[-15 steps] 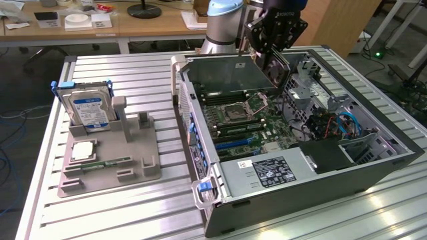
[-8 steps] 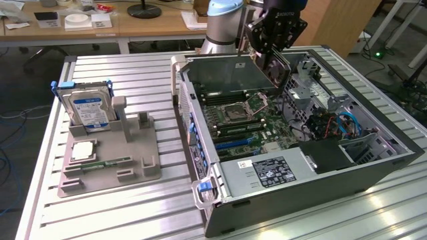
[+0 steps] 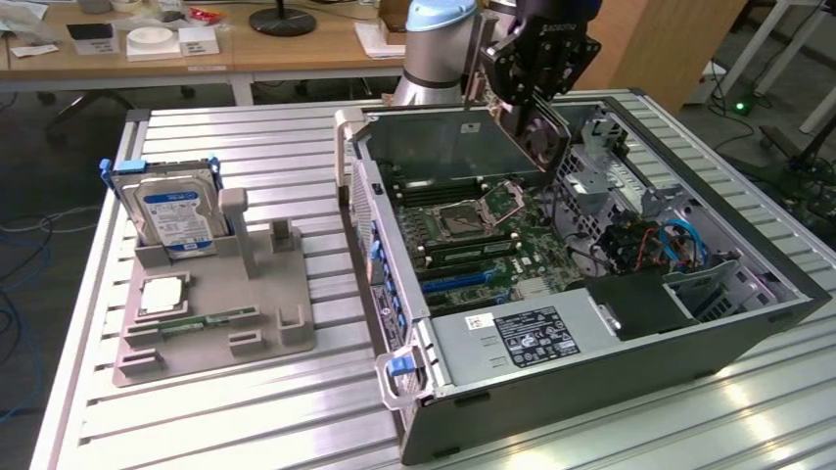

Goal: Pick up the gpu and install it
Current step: 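Insert the gpu into the slot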

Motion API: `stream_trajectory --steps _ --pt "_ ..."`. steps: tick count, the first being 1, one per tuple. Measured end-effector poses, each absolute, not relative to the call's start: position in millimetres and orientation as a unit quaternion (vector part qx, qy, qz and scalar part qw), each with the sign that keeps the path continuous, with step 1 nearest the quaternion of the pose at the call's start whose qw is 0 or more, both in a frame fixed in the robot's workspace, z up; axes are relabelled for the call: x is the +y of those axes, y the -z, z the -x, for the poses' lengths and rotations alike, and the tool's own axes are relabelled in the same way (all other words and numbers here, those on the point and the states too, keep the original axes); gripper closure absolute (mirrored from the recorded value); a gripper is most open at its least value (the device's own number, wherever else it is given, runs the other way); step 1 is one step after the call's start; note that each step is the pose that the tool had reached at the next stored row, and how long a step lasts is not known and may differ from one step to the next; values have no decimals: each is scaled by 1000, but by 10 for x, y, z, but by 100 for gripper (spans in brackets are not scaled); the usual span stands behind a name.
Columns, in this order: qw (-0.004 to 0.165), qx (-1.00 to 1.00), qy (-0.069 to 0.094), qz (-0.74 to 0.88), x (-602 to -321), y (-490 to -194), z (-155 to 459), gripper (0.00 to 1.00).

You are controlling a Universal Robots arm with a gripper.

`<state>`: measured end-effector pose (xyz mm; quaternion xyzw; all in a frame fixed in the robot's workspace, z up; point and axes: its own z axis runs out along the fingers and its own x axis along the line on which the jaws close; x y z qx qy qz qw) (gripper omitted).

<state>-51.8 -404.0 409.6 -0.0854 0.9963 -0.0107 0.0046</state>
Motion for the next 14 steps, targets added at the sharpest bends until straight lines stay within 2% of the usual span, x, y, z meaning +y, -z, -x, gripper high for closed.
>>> stream_trajectory --steps 14 --pt "5 993 10 115 -4040 -4096 518 72"
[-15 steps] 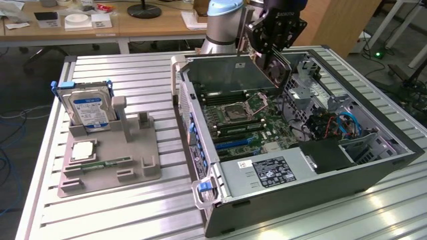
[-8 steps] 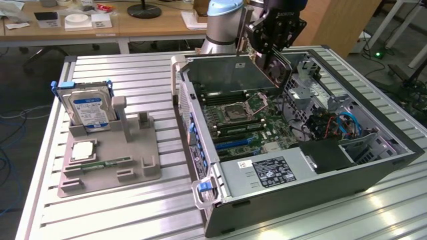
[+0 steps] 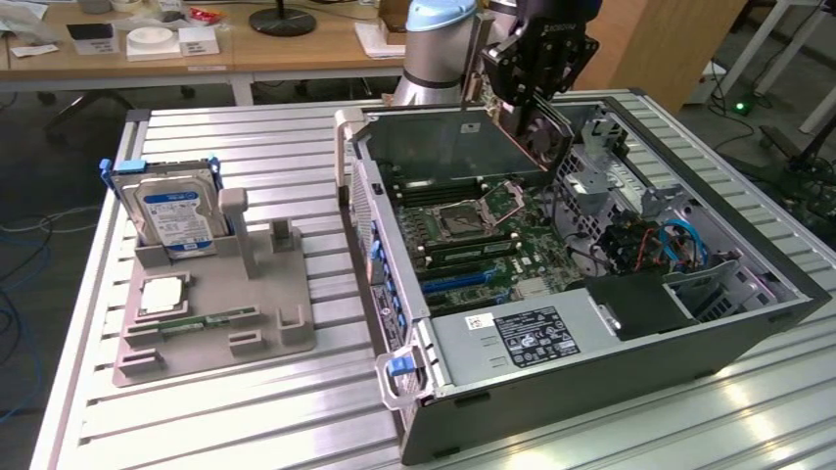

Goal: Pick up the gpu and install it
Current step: 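Insert the gpu into the slot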

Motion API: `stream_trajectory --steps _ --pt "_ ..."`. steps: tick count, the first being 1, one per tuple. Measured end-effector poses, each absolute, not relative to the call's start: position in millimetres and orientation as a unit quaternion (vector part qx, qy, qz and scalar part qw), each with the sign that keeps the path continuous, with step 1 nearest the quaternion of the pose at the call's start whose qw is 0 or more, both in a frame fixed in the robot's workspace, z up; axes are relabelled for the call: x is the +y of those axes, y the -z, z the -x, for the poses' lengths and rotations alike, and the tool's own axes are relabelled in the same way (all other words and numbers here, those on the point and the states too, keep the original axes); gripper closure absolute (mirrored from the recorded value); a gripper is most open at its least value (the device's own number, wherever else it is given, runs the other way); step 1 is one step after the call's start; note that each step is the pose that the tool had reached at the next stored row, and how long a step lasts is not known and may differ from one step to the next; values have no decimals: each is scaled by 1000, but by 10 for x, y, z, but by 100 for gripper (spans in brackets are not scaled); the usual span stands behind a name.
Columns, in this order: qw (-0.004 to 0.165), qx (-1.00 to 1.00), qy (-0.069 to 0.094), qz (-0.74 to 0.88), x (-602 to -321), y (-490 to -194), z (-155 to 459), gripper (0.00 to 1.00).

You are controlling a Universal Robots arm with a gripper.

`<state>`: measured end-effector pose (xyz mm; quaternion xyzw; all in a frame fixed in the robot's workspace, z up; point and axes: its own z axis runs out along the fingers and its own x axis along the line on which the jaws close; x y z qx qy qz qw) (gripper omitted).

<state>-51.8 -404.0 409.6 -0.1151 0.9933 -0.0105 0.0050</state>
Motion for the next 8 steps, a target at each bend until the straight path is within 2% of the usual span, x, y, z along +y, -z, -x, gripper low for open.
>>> stream_trajectory --steps 8 --pt "5 990 10 142 -4040 -4096 518 72"
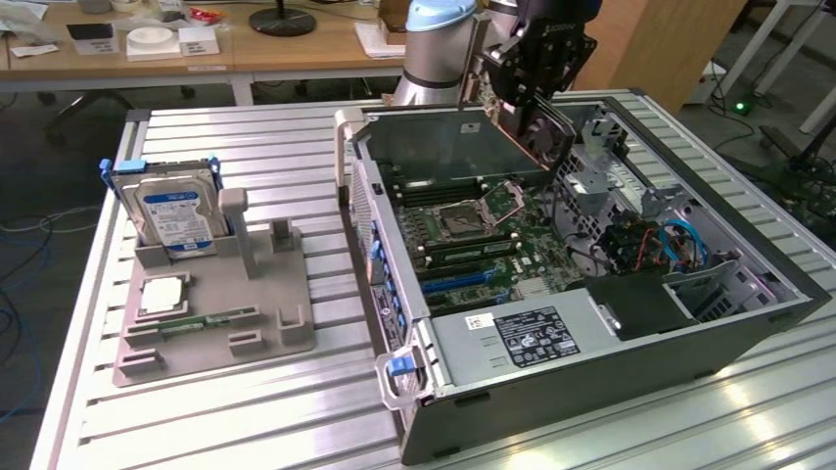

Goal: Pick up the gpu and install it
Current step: 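Insert the gpu into the slot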

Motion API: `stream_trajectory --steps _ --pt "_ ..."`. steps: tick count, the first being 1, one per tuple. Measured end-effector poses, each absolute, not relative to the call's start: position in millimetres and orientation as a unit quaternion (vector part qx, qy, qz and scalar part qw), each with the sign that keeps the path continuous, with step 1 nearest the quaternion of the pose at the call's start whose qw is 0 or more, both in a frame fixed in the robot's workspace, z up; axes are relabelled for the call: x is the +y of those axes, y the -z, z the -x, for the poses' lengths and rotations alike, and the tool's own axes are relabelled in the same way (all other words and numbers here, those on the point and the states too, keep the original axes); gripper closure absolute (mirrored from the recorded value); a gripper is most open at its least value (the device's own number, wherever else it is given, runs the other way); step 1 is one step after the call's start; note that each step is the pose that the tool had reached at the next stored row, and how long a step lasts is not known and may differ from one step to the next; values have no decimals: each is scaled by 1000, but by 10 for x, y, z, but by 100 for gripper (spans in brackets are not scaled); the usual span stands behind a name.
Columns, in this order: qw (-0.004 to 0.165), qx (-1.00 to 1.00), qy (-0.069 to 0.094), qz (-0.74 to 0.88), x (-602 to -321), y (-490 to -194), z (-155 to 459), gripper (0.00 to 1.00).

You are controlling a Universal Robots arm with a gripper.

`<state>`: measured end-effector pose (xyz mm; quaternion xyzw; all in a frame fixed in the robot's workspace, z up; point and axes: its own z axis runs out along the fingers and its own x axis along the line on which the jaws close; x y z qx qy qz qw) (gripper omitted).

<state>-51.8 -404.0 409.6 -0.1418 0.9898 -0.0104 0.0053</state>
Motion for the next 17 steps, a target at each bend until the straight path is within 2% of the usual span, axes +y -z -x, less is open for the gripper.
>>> stream_trajectory --steps 17 --pt "6 980 10 198 -4040 -4096 518 72"
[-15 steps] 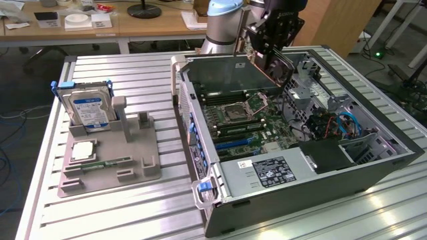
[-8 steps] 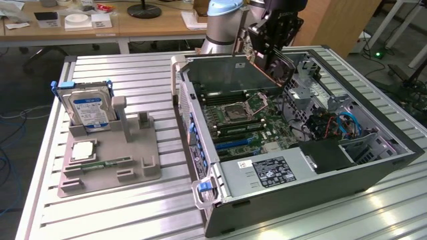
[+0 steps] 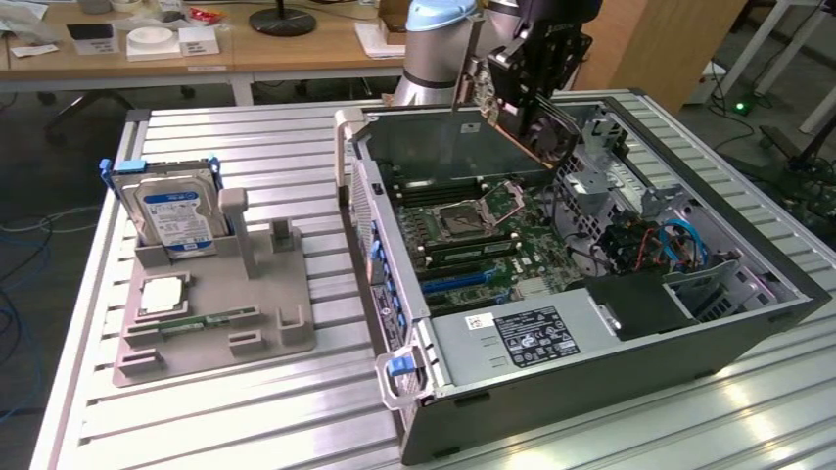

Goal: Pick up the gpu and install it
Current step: 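Insert the gpu into the slot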

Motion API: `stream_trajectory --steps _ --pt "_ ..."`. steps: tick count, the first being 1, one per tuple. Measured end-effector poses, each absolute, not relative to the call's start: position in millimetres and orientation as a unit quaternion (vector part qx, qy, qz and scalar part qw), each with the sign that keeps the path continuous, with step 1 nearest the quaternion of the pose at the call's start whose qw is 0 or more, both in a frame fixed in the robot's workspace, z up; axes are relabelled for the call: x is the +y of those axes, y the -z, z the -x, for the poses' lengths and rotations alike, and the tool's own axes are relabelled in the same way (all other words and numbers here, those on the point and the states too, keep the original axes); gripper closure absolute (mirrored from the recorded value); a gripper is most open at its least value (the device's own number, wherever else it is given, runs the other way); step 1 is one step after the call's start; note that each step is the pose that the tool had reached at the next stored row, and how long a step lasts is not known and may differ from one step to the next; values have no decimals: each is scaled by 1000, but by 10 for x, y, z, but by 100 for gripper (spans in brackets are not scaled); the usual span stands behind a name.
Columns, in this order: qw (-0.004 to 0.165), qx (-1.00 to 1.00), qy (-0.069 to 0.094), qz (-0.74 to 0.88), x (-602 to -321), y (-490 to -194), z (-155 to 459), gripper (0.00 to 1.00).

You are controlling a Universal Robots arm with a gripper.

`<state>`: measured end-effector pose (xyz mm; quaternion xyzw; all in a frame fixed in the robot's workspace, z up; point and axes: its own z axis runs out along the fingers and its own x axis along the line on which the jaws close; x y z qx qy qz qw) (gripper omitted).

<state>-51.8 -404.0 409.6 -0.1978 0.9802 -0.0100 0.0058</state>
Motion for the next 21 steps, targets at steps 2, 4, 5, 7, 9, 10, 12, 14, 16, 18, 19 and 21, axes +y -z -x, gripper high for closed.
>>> stream_trajectory --steps 2,4,5,7,9,10,12,14,16,18,19,21 --pt "6 979 10 205 -4040 -4096 518 72" --pt "6 977 10 212 -4040 -4096 518 72" --pt "6 976 10 215 -4041 -4096 518 72" --pt "6 975 10 222 -4040 -4096 518 72" --pt "6 973 10 229 -4040 -4096 518 72" --pt "6 972 10 233 -4040 -4096 518 72" --pt "6 970 10 241 -4040 -4096 518 72" --pt "6 968 10 249 -4041 -4096 518 72" --pt "6 967 10 256 -4040 -4096 518 72" --pt "7 965 10 262 -4040 -4096 518 72" --pt "7 964 9 266 -4041 -4096 518 72" --pt "7 961 9 275 -4040 -4096 518 72"
